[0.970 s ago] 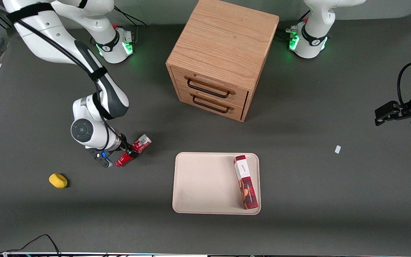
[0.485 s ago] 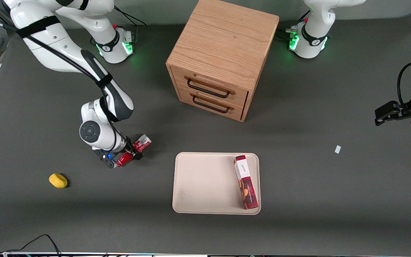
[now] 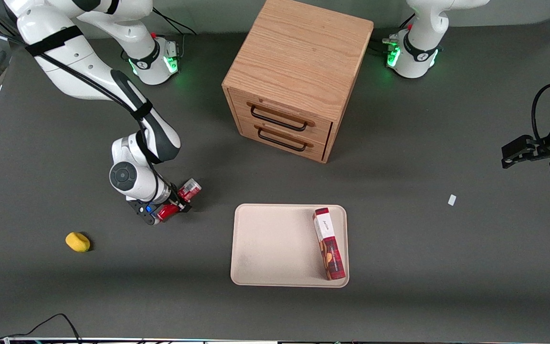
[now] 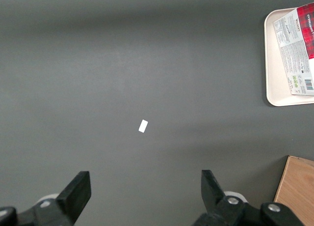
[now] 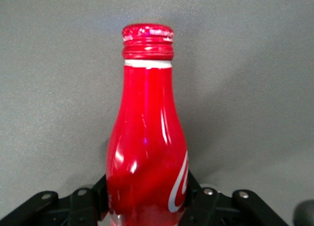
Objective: Place coke bottle on tray
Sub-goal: 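Lift the bottle and turn it upright with the right gripper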
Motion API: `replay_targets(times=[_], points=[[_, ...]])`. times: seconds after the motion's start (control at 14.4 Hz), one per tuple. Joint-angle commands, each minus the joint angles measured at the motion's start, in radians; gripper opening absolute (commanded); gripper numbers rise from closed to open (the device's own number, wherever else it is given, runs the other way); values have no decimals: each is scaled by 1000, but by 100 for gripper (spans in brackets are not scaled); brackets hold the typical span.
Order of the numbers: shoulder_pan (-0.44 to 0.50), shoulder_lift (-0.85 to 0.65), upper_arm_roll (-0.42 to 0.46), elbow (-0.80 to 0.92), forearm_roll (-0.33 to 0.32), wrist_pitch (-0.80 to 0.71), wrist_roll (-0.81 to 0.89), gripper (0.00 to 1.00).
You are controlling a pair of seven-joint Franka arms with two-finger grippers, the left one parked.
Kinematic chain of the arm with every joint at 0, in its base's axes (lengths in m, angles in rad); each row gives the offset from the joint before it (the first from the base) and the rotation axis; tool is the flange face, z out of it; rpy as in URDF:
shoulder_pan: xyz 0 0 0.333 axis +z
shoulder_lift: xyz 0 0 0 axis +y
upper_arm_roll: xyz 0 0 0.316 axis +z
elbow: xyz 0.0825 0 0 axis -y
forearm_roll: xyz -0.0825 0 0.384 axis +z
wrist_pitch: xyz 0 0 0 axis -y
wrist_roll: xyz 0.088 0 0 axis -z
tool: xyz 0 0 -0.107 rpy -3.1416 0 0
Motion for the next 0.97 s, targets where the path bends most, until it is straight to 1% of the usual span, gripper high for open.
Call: replay_targets(times=[0.0, 0.21, 0.35, 0.55, 0.69, 0.76, 0.9], points=[[-1, -9, 3, 1, -22, 13, 32, 0], [-3, -33, 3, 17, -22, -4, 15, 0], [-3, -67, 3, 71, -22, -99, 6, 0], [0, -93, 3, 230, -22, -290, -40, 0], [9, -94, 10, 354, -22, -383, -83, 0], [20, -90, 25, 419, -22, -412, -131, 0], [39, -70, 26, 541, -22, -458, -252, 0]])
